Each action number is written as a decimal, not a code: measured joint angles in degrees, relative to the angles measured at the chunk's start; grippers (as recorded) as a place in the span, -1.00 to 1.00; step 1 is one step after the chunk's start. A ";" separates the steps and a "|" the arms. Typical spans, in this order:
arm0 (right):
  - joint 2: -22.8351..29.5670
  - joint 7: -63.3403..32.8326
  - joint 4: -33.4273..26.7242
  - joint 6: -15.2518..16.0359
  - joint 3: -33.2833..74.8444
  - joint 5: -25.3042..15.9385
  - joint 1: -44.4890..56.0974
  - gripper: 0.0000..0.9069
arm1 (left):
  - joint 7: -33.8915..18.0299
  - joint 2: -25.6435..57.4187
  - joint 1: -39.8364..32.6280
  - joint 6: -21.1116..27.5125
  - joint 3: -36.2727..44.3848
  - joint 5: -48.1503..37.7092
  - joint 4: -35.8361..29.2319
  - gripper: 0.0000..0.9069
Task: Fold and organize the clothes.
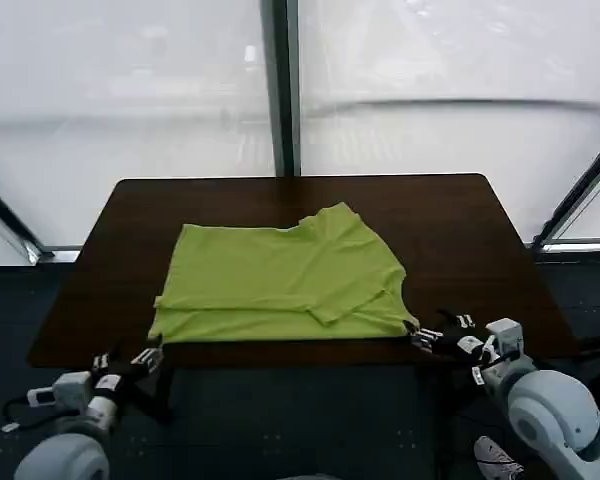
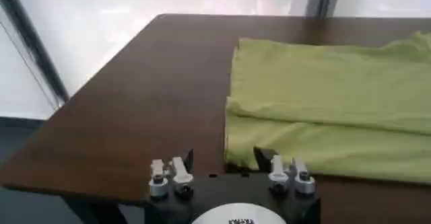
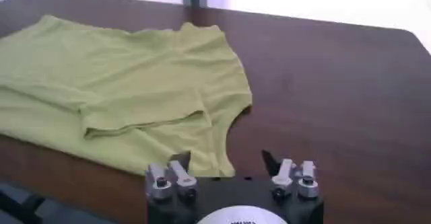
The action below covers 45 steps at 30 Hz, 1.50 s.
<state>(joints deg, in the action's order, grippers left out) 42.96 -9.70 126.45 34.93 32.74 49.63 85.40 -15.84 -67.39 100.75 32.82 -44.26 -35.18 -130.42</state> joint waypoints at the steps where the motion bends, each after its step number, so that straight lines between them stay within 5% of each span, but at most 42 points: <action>1: 0.08 0.15 -0.80 -0.38 -0.24 0.64 -1.64 0.94 | -0.45 0.50 -0.78 0.01 -0.38 -1.32 0.04 0.94; 11: 3.29 -0.07 -12.37 0.98 -8.39 1.51 -21.20 0.94 | -5.44 6.76 -15.93 2.82 2.93 -14.26 4.85 0.94; 23: 10.26 -0.33 -30.68 4.29 -22.07 0.93 -42.50 0.94 | -5.98 11.67 -36.69 6.88 11.90 -23.22 20.84 0.94; 35: 17.75 0.68 -44.30 6.37 -30.89 -0.72 -55.72 0.94 | -1.80 10.79 -53.73 8.10 22.26 -21.60 38.64 0.94; 45: 20.74 1.00 -50.70 6.48 -33.42 -1.36 -58.68 0.94 | 2.14 9.22 -61.02 7.60 25.70 -17.11 50.35 0.94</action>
<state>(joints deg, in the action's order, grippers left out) 63.70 -8.70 75.75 41.40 -0.69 48.27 26.71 -13.70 -58.17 39.73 40.42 -18.57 -52.29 -80.08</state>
